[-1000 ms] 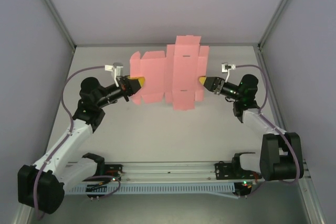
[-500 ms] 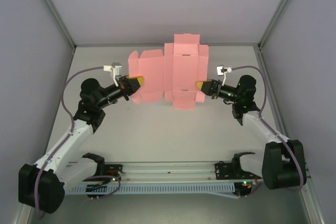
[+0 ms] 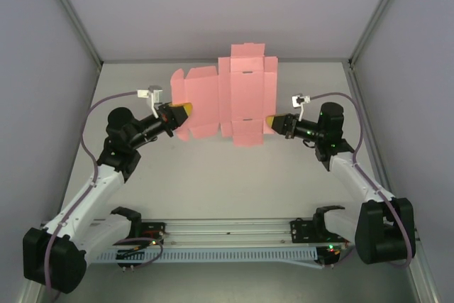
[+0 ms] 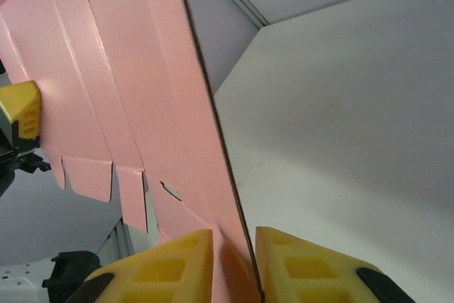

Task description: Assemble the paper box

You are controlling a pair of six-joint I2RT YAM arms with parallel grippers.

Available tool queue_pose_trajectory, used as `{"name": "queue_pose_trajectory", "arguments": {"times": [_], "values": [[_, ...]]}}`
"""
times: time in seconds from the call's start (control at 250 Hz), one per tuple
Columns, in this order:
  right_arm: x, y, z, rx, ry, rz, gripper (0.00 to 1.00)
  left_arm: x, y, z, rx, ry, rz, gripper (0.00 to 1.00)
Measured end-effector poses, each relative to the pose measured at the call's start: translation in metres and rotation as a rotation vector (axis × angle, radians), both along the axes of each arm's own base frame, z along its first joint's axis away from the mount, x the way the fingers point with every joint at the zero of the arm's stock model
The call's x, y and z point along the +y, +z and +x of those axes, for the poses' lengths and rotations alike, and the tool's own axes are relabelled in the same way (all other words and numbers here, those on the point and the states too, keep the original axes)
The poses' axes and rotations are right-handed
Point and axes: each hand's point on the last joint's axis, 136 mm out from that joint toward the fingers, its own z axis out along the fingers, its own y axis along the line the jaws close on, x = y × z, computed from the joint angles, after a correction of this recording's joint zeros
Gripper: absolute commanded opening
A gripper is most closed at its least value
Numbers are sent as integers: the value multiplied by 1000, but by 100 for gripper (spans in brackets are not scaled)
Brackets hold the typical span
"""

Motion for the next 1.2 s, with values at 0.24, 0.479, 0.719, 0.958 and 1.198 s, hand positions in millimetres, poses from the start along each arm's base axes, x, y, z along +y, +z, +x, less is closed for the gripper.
{"name": "queue_pose_trajectory", "arguments": {"times": [0.24, 0.479, 0.719, 0.958, 1.198], "values": [[2, 17, 4, -56, 5, -2, 25, 0, 0, 0, 1, -2, 0, 0], [9, 20, 1, -73, 39, -1, 7, 0, -3, 0, 6, -3, 2, 0], [14, 15, 2, -82, 40, -84, 0, 7, -22, 11, 71, 74, 57, 100], [18, -42, 4, 40, 35, -266, 0, 75, -91, 51, 354, 534, 326, 100], [8, -134, 7, 258, 20, -598, 1, 97, -126, 47, 459, 621, 465, 100]]}}
